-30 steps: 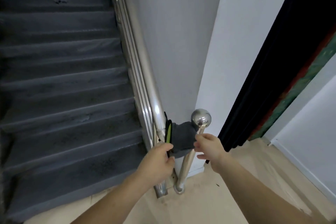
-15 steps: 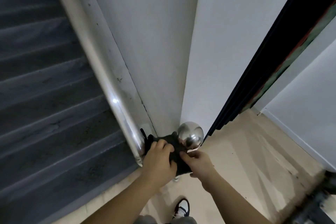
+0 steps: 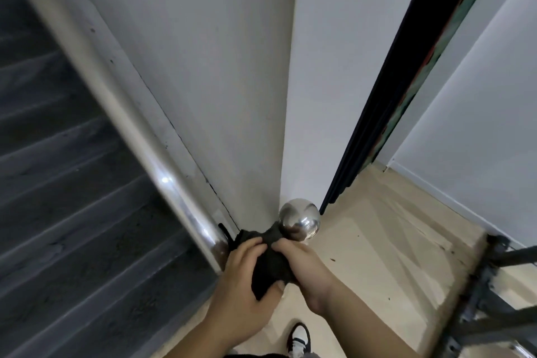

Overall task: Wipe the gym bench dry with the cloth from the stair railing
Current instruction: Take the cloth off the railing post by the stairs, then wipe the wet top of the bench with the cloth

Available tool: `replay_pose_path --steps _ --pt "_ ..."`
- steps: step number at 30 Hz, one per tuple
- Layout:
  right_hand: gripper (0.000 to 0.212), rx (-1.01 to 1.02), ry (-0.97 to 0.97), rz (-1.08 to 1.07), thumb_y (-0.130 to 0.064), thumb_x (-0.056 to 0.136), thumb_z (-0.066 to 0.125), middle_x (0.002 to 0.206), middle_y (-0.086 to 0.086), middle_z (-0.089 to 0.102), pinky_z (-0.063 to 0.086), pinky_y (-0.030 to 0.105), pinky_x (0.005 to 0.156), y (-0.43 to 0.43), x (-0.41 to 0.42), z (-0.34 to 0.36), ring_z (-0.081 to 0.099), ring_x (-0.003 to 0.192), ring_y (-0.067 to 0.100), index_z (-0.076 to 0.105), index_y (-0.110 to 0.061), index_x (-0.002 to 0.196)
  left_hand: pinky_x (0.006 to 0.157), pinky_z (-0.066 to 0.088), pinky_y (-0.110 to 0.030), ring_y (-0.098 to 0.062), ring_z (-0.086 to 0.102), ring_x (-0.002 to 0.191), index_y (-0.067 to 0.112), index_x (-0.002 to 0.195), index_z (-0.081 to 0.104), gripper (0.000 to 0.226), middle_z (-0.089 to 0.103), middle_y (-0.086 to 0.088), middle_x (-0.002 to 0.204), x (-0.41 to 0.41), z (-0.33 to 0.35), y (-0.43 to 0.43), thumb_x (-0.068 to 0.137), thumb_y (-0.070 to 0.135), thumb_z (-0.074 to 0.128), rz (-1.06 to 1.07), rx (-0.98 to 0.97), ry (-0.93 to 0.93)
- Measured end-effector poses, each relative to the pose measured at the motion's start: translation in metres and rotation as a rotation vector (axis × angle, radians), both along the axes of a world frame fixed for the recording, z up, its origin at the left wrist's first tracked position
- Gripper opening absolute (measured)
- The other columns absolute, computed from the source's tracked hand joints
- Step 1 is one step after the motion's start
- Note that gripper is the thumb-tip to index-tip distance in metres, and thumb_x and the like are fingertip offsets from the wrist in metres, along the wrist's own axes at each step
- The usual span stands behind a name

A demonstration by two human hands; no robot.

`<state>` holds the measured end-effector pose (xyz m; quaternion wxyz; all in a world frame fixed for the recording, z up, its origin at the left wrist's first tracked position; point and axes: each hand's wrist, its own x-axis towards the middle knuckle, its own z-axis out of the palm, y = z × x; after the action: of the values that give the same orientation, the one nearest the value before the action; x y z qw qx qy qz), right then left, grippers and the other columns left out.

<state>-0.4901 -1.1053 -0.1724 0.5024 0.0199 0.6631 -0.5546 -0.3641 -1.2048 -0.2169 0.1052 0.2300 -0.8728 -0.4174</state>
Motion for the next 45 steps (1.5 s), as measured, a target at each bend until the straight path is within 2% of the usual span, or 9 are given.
replay_pose_path --steps 5,11,14,18,21,24,35,40,45 --pt "0.051 -0.252 -0.068 -0.126 -0.035 0.09 0.07 0.11 0.022 0.072 0.059 0.037 0.083 -0.022 0.037 0.059 0.07 0.103 0.029 0.062 0.002 0.125 0.113 0.036 -0.026 -0.009 0.033 0.146 0.022 0.155 0.036 0.099 0.034 0.013 0.156 0.026 0.05 -0.011 0.069 0.042 0.081 0.039 -0.126 0.23" --pt "0.045 -0.451 0.063 -0.233 -0.043 0.103 0.05 0.096 0.009 0.073 0.061 0.04 0.083 0.013 0.077 0.102 0.071 0.086 0.016 0.074 -0.005 0.103 0.091 0.057 -0.029 -0.006 0.065 0.114 0.036 0.125 0.065 0.036 0.068 0.012 0.121 0.038 0.121 -0.003 0.092 0.022 0.069 -0.017 0.246 0.331" --pt "0.043 -0.387 0.173 -0.384 -0.041 0.103 0.051 0.106 0.013 0.067 0.056 0.057 0.098 0.073 0.104 0.098 0.064 0.097 0.022 0.073 -0.005 0.108 0.078 0.059 -0.031 -0.009 0.074 0.09 0.029 0.104 0.073 0.018 0.078 0.002 0.097 0.044 0.139 0.045 0.097 0.016 0.065 -0.094 0.483 0.209" --pt "0.019 -0.284 0.218 -0.72 -0.03 0.098 0.066 0.1 0.012 0.062 0.053 0.041 0.073 0.184 0.145 0.08 0.059 0.087 0.027 0.072 -0.012 0.101 0.072 0.061 -0.032 -0.015 0.076 0.078 0.019 0.095 0.076 0.01 0.081 -0.003 0.088 0.055 0.143 0.131 0.094 0.017 0.066 -0.191 0.794 -0.038" --pt "0.037 -0.096 0.274 -0.927 -0.041 0.089 0.077 0.111 0.009 0.071 0.055 0.038 0.079 0.288 0.191 0.06 0.066 0.099 0.024 0.069 -0.014 0.113 0.092 0.06 -0.053 -0.032 0.076 0.095 0.018 0.109 0.075 0.023 0.081 -0.01 0.101 0.071 0.146 0.22 0.091 0.027 0.067 -0.275 1.009 -0.27" --pt "0.063 -0.035 0.186 -1.066 -0.059 0.076 0.082 0.128 0.0 0.073 0.055 0.048 0.101 0.399 0.256 0.048 0.066 0.119 0.022 0.068 -0.028 0.129 0.093 0.059 -0.051 -0.033 0.077 0.097 0.013 0.115 0.073 0.03 0.081 -0.011 0.104 0.1 0.147 0.325 0.091 0.028 0.065 -0.385 1.122 -0.47" --pt "0.045 -0.275 0.058 -1.8 -0.049 0.098 0.062 0.125 0.013 0.076 0.049 0.051 0.11 0.697 0.542 0.042 0.072 0.116 0.032 0.072 -0.018 0.128 0.09 0.057 -0.048 -0.037 0.074 0.105 0.009 0.115 0.075 0.036 0.078 -0.016 0.111 0.276 0.128 0.688 0.087 0.031 0.068 -0.896 1.034 -1.031" --pt "0.05 0.153 0.053 -1.986 -0.052 0.091 0.07 0.107 -0.002 0.075 0.058 0.03 0.079 0.784 0.585 0.03 0.073 0.093 0.013 0.065 -0.015 0.125 0.094 0.055 -0.048 -0.036 0.074 0.102 0.004 0.115 0.073 0.038 0.077 -0.02 0.113 0.303 0.125 0.797 0.089 0.029 0.059 -0.977 1.011 -1.146" --pt "0.028 0.5 0.354 -1.964 -0.037 0.089 0.075 0.122 -0.015 0.063 0.05 0.023 0.083 0.868 0.575 0.045 0.06 0.114 0.0 0.068 -0.04 0.116 0.107 0.05 -0.054 -0.042 0.067 0.119 0.002 0.125 0.069 0.048 0.073 -0.023 0.121 0.297 0.113 0.912 0.086 0.028 0.061 -1.014 0.944 -1.168"
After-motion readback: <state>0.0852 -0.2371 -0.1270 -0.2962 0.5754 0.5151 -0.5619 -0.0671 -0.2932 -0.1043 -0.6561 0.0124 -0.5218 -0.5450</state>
